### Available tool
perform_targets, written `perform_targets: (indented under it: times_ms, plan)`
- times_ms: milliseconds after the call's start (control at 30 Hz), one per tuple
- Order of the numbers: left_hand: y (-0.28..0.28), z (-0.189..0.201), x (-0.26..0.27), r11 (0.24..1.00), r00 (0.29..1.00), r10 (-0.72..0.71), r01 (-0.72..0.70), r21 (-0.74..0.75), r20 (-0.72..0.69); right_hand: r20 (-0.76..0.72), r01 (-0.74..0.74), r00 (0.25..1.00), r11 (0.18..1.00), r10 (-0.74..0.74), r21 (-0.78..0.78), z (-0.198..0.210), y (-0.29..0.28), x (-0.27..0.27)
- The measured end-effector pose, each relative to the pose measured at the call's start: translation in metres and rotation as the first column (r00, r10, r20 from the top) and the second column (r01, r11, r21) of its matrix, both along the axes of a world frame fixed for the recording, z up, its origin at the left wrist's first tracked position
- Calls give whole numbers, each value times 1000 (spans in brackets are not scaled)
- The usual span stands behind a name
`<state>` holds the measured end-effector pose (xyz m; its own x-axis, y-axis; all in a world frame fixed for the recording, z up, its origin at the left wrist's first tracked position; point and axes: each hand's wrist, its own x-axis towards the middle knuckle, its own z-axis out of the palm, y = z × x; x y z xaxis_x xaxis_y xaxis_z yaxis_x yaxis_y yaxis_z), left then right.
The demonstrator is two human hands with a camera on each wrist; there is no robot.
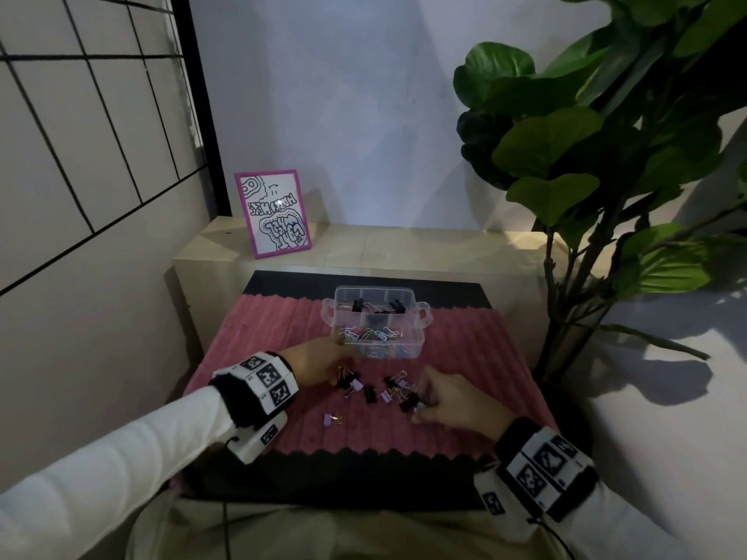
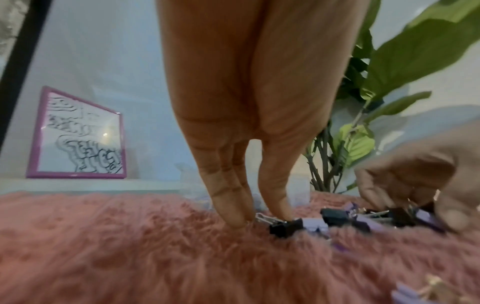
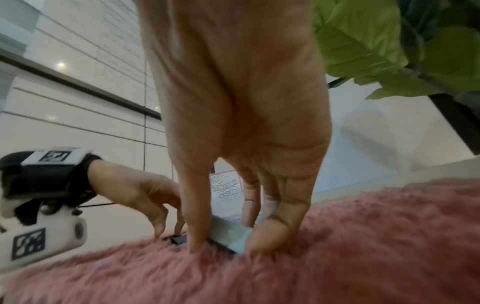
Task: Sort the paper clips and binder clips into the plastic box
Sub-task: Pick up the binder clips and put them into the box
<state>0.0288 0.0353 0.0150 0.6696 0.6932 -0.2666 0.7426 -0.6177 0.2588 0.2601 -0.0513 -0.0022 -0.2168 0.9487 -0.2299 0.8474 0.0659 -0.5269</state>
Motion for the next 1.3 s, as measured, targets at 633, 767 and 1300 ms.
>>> perform_targets:
  times_ms: [633,767,1300]
  plan:
    - [2,-3,-25,874,900,336,-189,-448,276,-858,116,286,905,-426,-410,40,67,30]
    - [-4,-1,-58,689,695,607,-219,-691,385,-838,107,360,911,-409,-398,53,99,9]
    - [0,22,-75,652,542,712,-277,-705,445,-112,87,991,986,-71,143,71,118,-35]
